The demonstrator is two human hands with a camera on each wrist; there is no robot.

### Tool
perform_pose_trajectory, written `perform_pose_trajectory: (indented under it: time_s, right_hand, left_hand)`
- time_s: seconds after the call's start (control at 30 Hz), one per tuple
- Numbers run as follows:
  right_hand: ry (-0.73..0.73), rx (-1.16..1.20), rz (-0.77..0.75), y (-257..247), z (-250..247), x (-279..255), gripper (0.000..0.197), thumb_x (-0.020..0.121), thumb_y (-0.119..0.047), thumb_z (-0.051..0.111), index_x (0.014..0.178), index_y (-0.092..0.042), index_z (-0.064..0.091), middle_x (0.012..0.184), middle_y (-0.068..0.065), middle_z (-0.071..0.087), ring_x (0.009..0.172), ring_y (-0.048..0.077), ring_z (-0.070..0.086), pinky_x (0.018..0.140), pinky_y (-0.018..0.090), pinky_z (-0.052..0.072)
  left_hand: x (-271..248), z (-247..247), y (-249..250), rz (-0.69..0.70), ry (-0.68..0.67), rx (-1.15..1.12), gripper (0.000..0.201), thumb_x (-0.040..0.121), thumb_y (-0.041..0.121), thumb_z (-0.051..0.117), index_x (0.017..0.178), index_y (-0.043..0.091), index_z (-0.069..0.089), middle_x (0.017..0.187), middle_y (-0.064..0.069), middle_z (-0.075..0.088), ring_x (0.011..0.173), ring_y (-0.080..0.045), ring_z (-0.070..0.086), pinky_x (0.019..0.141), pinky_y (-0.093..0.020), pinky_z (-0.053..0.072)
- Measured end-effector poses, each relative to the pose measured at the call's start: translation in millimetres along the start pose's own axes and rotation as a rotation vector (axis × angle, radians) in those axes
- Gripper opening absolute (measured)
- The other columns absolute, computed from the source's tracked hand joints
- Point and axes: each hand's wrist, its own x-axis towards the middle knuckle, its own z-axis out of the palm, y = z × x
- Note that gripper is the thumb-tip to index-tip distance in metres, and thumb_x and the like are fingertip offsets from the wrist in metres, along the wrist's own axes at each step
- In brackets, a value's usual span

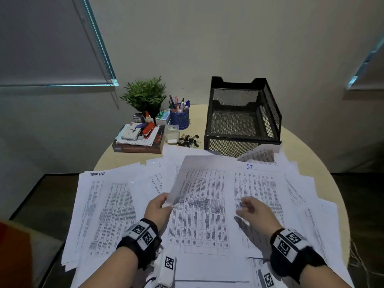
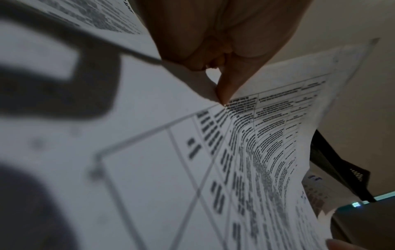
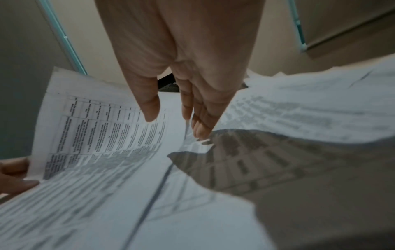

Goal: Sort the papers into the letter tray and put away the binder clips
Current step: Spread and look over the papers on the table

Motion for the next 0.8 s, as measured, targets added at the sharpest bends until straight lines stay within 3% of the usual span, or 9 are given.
perform_pose_trajectory:
  time_s: [0.13,0.2,0.33,0.4,0.47,0.53,0.57,0.7,0.8]
  right_hand:
    - [-0.027,0.121,0.019,-15,20,2,0.047,0.085,-0.012,0.067,0.127,-0.005,0.048,0.107,0.018,0.058,0.098,0.023,0.06,0.091,0.027,0.043]
    - [-0.047,0.237,0.058,-19,25,5,0.053,0.085,-0.013,0.068,0.132,-0.003,0.044,0.099,0.012,0.054,0.092,0.021,0.056,0.088,0.028,0.041]
    - [0.031,0.125,0.099,-26,31,13,0.064,0.085,-0.029,0.068,0.136,-0.003,0.039,0.13,0.017,0.05,0.114,0.03,0.05,0.095,0.036,0.039]
    - [0.032,0.113,0.096,-29,36,15,0.06,0.085,-0.025,0.068,0.13,0.005,0.042,0.117,0.02,0.054,0.102,0.032,0.054,0.089,0.037,0.041]
    - [-0.012,0.131,0.099,-31,42,16,0.057,0.084,-0.017,0.069,0.126,0.011,0.043,0.097,0.02,0.052,0.087,0.03,0.054,0.081,0.035,0.042]
    - [-0.042,0.082,0.103,-34,48,16,0.054,0.085,-0.012,0.067,0.125,0.014,0.042,0.109,0.035,0.051,0.1,0.043,0.057,0.089,0.042,0.045]
    - [-0.049,0.071,0.101,-35,49,15,0.051,0.086,-0.012,0.066,0.125,0.013,0.043,0.121,0.036,0.05,0.112,0.045,0.052,0.095,0.044,0.043]
    - [-0.054,0.084,0.093,-36,53,14,0.051,0.085,-0.016,0.067,0.127,0.003,0.045,0.132,0.027,0.047,0.123,0.037,0.047,0.102,0.042,0.039]
    - [-0.049,0.128,0.113,-32,53,15,0.056,0.083,-0.013,0.07,0.129,0.004,0.044,0.109,0.019,0.054,0.104,0.03,0.055,0.089,0.037,0.045]
  left_hand:
    - [-5,-14,6,-0.041,-0.089,-0.093,0.035,0.086,-0.016,0.046,0.091,0.015,0.063,0.09,-0.006,0.064,0.071,-0.017,0.055,0.062,-0.02,0.042]
    - [-8,-21,8,-0.046,-0.119,-0.125,0.035,0.085,-0.016,0.045,0.094,0.014,0.063,0.089,-0.009,0.058,0.065,-0.017,0.047,0.057,-0.022,0.039]
    - [-6,-33,1,-0.067,-0.081,-0.097,0.033,0.086,-0.013,0.047,0.097,0.016,0.06,0.088,-0.014,0.055,0.064,-0.019,0.045,0.056,-0.027,0.037]
    - [-3,-36,-3,-0.075,-0.048,-0.022,0.039,0.087,-0.009,0.051,0.112,0.02,0.054,0.111,-0.012,0.058,0.085,-0.02,0.058,0.071,-0.027,0.047]
    - [-2,-38,-5,-0.09,-0.026,-0.027,0.067,0.088,-0.006,0.055,0.142,0.023,0.029,0.134,-0.003,0.044,0.116,-0.019,0.049,0.091,-0.026,0.039]
    - [0,-38,-7,-0.15,-0.001,-0.067,0.088,0.087,-0.004,0.059,0.151,0.019,0.002,0.138,-0.007,0.041,0.118,-0.018,0.045,0.09,-0.026,0.037]
    - [4,-38,-11,-0.189,0.008,-0.075,0.091,0.086,-0.002,0.061,0.151,0.017,0.001,0.143,-0.012,0.039,0.123,-0.022,0.045,0.091,-0.027,0.037]
    - [16,-36,-27,-0.186,-0.042,-0.037,0.068,0.08,-0.008,0.063,0.139,0.011,0.037,0.143,-0.012,0.043,0.129,-0.029,0.045,0.106,-0.035,0.038]
    - [17,-35,-30,-0.12,-0.094,-0.111,0.053,0.082,-0.017,0.051,0.127,0.01,0.05,0.122,-0.01,0.061,0.109,-0.027,0.06,0.098,-0.038,0.047]
